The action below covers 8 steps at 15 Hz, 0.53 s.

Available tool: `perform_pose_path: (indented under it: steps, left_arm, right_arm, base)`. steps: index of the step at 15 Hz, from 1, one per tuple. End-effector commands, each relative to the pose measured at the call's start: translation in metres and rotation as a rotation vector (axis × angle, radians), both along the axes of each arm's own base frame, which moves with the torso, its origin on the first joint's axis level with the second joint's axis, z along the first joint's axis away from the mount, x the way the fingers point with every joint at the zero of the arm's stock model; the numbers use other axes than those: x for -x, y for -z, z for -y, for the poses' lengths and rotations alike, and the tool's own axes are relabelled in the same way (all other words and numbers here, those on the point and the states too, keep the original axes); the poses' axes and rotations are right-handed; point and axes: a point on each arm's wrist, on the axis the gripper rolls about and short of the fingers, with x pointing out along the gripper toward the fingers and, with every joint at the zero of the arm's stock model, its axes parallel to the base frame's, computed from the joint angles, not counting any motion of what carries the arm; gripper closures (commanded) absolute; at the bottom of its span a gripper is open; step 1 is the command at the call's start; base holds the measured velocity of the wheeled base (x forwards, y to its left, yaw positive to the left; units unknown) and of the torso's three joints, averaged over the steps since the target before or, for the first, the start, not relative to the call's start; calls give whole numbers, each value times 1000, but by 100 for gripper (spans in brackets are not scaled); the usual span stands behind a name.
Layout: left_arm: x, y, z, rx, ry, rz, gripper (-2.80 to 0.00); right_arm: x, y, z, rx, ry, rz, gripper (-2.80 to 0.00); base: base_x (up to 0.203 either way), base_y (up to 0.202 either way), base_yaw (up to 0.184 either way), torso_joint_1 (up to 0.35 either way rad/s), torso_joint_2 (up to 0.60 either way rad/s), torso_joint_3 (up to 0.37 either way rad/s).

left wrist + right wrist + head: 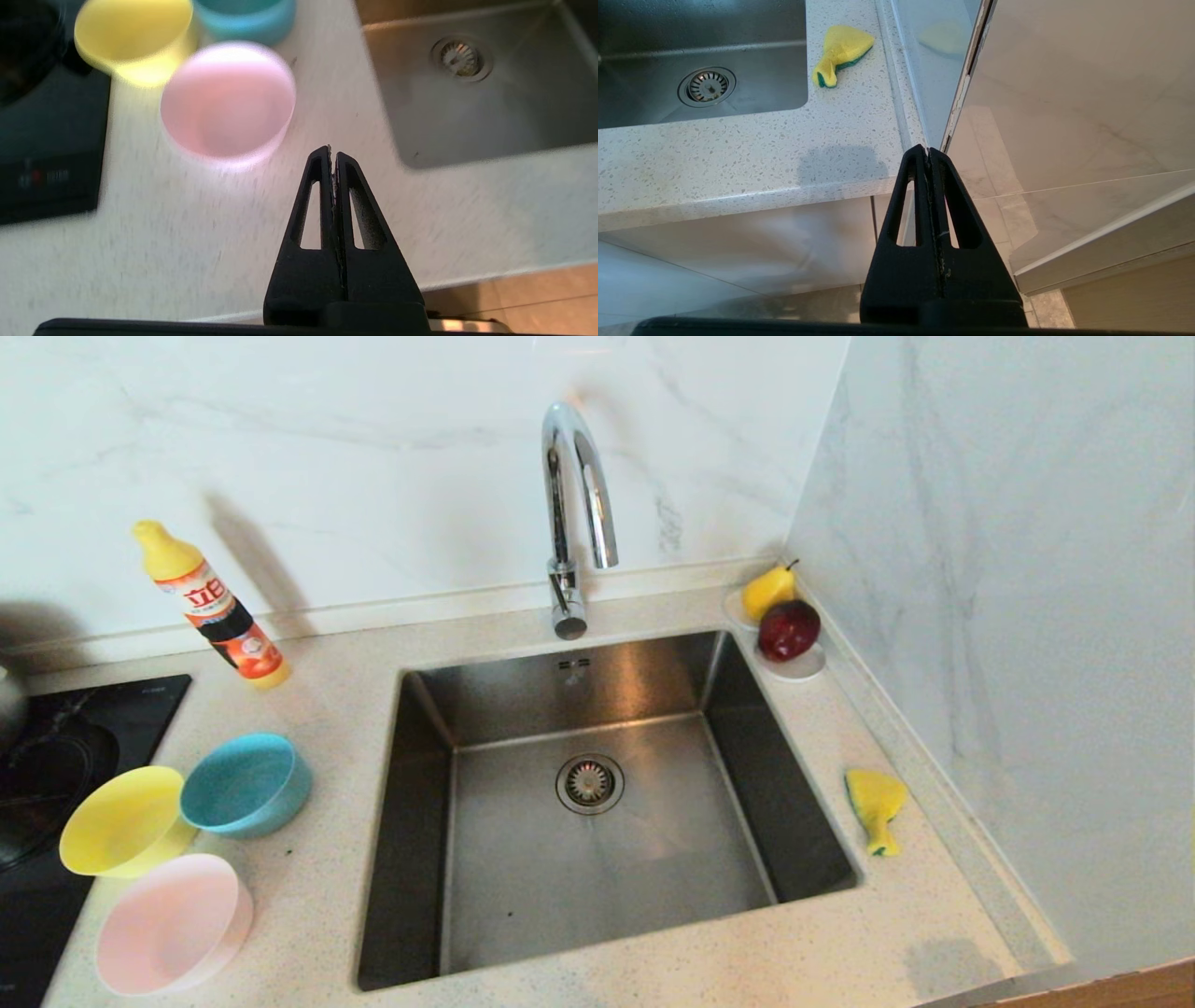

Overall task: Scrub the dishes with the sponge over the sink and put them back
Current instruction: Turn on the faucet

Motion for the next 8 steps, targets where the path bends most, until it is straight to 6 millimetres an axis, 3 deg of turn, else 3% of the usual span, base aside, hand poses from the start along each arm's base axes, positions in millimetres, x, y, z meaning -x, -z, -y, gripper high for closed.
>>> perform_pose_path:
  steps: [1,8]
  left_arm:
    - [10,17,0,-4,12,52,0]
    - [19,23,0,14,17,83,0]
  right_arm:
    - [0,0,0,0,-1,-1,0]
    - [0,0,0,0,-1,-1,0]
  base:
    - [0,0,0,0,0,0]
    - [0,0,0,0,0,0]
